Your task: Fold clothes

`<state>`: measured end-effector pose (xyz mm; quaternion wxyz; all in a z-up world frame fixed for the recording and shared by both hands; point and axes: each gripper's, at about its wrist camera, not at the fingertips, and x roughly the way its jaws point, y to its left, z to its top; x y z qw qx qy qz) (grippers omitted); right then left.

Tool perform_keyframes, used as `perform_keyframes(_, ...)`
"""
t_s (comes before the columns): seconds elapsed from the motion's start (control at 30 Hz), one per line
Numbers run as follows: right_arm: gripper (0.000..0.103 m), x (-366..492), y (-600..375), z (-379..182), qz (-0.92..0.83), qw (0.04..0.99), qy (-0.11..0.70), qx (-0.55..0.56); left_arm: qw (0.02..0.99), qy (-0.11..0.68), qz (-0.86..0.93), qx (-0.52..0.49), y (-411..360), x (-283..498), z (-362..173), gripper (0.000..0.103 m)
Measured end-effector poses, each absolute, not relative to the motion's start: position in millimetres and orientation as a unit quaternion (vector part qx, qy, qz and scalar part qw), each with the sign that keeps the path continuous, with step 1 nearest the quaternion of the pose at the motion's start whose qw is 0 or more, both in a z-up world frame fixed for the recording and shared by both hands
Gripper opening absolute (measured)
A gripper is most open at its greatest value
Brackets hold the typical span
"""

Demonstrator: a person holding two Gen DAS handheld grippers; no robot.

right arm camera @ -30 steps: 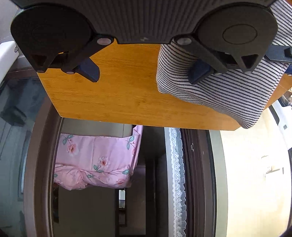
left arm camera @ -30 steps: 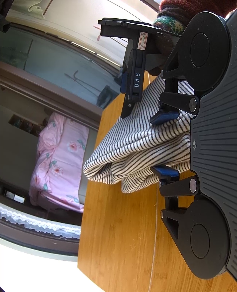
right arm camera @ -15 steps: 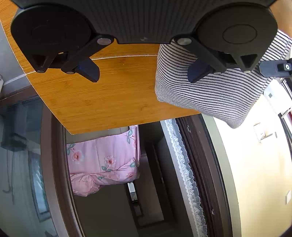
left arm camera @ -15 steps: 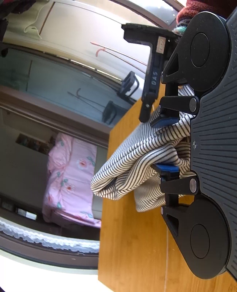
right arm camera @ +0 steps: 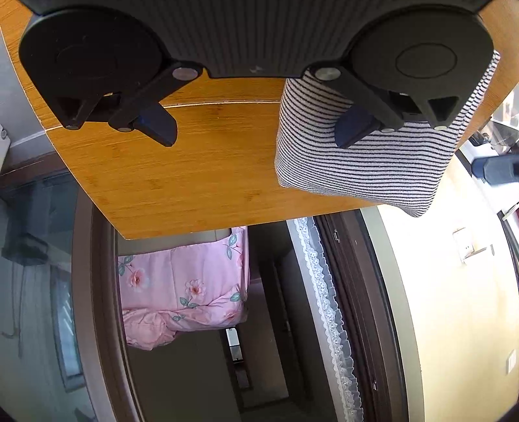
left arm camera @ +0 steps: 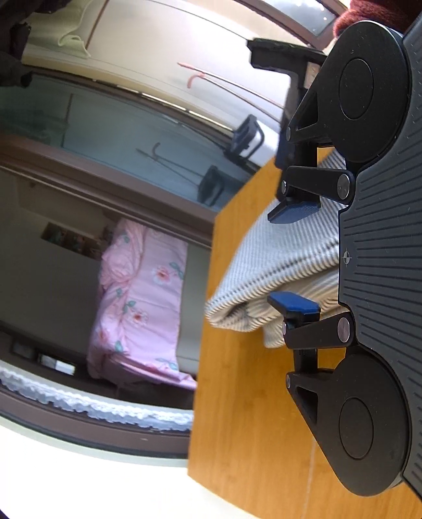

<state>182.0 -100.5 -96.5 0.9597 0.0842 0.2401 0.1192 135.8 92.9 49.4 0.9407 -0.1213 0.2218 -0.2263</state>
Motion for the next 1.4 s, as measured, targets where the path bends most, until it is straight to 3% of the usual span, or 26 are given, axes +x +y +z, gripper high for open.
perform_keyframes(0.1,0.103,183,-100,-95,0.118,0.960,0.241,0.081,0.933,0.210,-0.267,-0.123,82,154,62,0.057)
perform_keyframes(0.27,0.103,181,-97,-86,0.119,0.963,0.235,0.054,0.902,0.300,-0.270,-0.153,75,224,26,0.057)
perform_keyframes(0.37,0.092,191,-91,-68,0.127,0.966,0.222,0.025,0.893,0.320,-0.267,-0.172,88,245,11,0.053)
perform_keyframes(0.47,0.090,214,-85,-57,0.134,0.964,0.231,0.011,0.890,0.326,-0.264,-0.180,94,251,8,0.053)
perform_keyframes(0.57,0.091,239,-76,-76,0.126,0.956,0.264,-0.010,0.890,0.328,-0.263,-0.176,94,252,4,0.053)
perform_keyframes(0.63,0.102,253,-73,-87,0.118,0.953,0.280,-0.016,0.891,0.327,-0.263,-0.173,94,253,2,0.053)
perform_keyframes(0.8,0.102,246,-81,-89,0.116,0.954,0.278,0.010,0.893,0.321,-0.263,-0.172,93,249,0,0.053)
perform_keyframes(0.87,0.102,242,-82,-89,0.115,0.955,0.272,0.012,0.899,0.312,-0.261,-0.160,89,241,9,0.057)
perform_keyframes(0.93,0.102,239,-84,-90,0.114,0.957,0.266,0.013,0.909,0.289,-0.265,-0.139,84,232,23,0.081)
perform_keyframes(0.97,0.102,237,-84,-90,0.113,0.958,0.264,0.014,0.915,0.272,-0.269,-0.128,81,227,31,0.084)
perform_keyframes(1.07,0.102,232,-88,-89,0.109,0.960,0.258,0.021,0.925,0.249,-0.271,-0.097,73,227,45,0.086)
perform_keyframes(1.23,0.102,191,-82,-70,0.151,0.959,0.236,0.029,0.906,0.324,-0.247,-0.115,74,268,16,0.084)
perform_keyframes(1.4,0.095,163,-59,-80,0.214,0.938,0.274,-0.009,0.902,0.335,-0.244,-0.126,79,274,4,0.084)
